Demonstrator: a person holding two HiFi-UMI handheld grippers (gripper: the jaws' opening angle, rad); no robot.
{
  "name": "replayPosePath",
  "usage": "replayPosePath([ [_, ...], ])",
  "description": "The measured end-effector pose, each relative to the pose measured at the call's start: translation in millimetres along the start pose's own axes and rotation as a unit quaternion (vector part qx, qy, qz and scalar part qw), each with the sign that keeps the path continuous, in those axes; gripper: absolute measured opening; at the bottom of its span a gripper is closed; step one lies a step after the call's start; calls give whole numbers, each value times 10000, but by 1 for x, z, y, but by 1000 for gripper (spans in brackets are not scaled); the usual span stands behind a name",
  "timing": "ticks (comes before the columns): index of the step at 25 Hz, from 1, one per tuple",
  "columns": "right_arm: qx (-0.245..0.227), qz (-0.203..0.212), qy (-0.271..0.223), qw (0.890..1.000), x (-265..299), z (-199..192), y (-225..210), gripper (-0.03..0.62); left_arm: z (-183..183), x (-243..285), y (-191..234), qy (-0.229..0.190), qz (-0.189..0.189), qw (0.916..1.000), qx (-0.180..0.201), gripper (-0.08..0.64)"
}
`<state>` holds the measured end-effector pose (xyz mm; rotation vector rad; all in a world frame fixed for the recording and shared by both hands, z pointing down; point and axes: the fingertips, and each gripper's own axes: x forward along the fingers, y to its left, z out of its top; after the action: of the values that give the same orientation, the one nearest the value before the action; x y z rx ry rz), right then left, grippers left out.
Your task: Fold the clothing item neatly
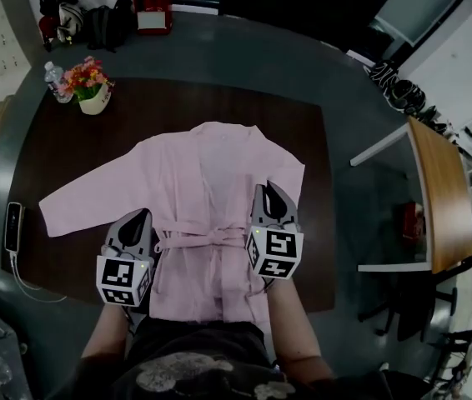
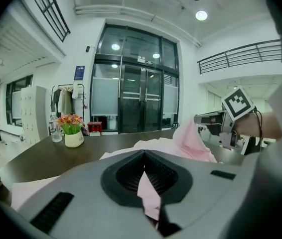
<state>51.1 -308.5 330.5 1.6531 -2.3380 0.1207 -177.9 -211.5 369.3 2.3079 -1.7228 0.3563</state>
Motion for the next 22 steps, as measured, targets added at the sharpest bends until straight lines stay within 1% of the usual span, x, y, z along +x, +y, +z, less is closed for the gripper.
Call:
replayPosePath([
  [3,-80,-98,-26,9999,15,10,30,11,4,0,35,-58,-132,9999,-47,9],
  [6,-146,-93,-22,9998,30,10,66,11,1,0,63,-42,-200,9998,-78,9],
  [9,-377,39,91,9992,48,-2,104,11,-7,-2,78,30,-286,9995,-149,9],
  [13,-884,268,393,9950,70,-33,150,11,-18,-6,94,131,-357,9991,-197,9],
  [17,-1472,596,799,9841,80,-70,190,11,-31,-12,107,239,-395,9986,-270,9],
  [20,-1797,945,1195,9718,78,-98,214,11,-38,-15,115,307,-420,9982,-295,9],
  [21,-1844,1095,1332,9676,75,-107,221,17,-41,-15,117,323,-425,9981,-303,9],
  [22,-1855,1238,1445,9640,72,-114,227,44,-42,-16,119,334,-432,9980,-309,9],
])
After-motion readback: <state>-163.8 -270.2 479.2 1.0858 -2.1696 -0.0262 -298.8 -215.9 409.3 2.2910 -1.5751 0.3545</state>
